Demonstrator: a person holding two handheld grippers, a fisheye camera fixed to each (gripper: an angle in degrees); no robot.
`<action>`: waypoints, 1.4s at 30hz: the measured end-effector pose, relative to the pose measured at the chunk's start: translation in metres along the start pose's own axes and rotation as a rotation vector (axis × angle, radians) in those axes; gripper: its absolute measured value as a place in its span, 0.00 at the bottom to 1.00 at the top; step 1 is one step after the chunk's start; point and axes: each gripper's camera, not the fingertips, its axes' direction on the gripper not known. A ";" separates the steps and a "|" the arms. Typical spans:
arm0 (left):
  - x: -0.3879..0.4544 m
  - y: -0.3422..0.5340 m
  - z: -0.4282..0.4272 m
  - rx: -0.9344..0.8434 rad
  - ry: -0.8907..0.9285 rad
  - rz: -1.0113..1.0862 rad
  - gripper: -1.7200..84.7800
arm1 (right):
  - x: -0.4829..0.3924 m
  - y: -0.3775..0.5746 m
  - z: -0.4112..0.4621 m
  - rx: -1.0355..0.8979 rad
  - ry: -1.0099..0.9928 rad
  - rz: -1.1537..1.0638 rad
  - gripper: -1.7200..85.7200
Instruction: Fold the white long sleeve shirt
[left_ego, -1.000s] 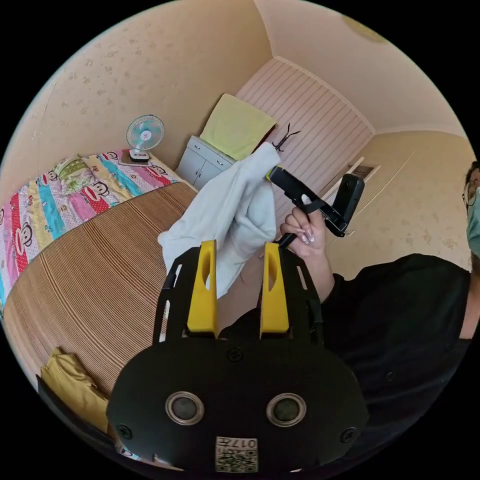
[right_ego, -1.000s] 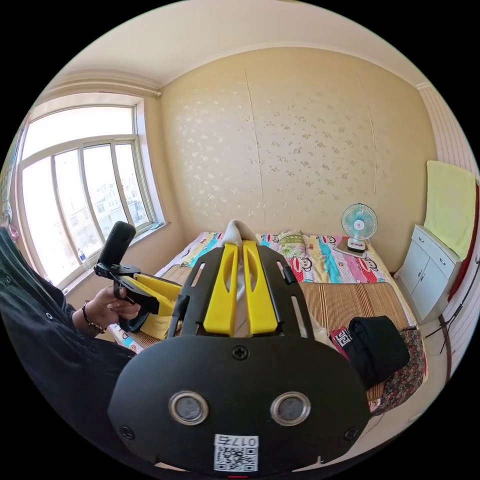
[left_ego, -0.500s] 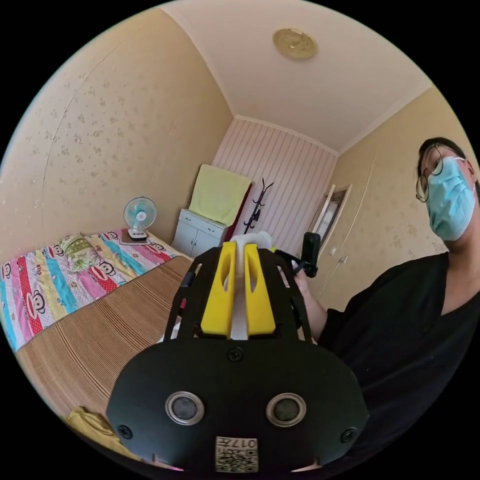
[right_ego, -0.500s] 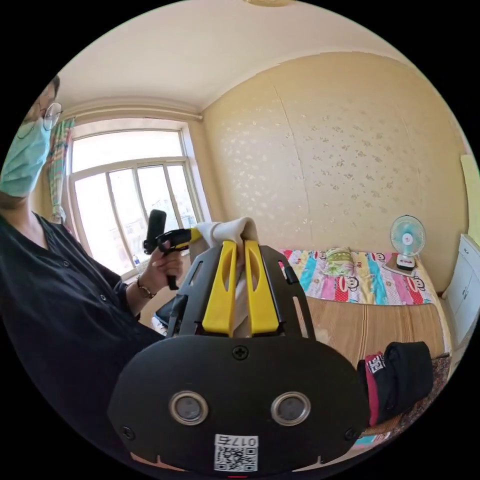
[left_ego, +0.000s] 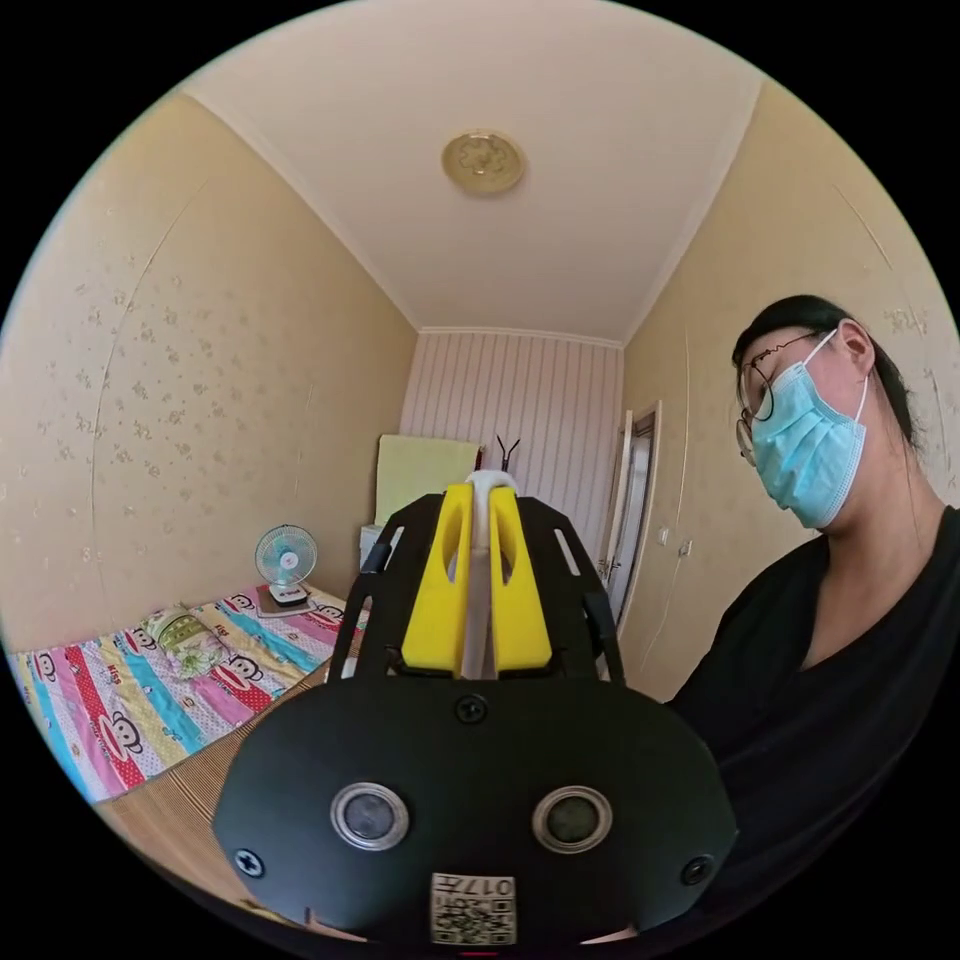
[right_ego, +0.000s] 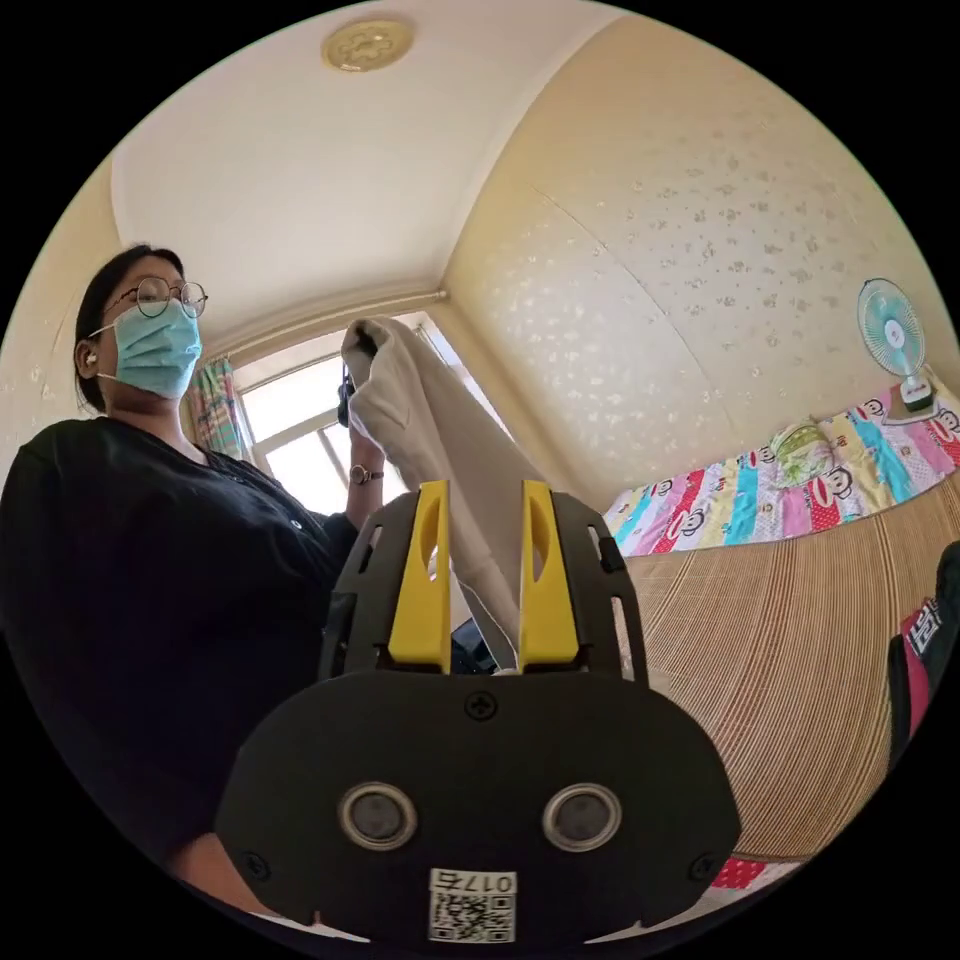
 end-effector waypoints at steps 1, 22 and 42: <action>0.001 -0.008 -0.009 0.011 -0.021 0.001 0.03 | 0.000 0.002 0.002 -0.011 -0.015 -0.005 0.18; -0.021 -0.115 -0.202 -0.003 -0.229 -0.100 0.04 | -0.046 -0.102 -0.001 -0.328 0.319 -0.297 0.05; -0.004 -0.086 -0.442 -0.092 0.368 -0.102 0.05 | -0.073 -0.212 -0.206 0.223 -0.031 -0.513 0.05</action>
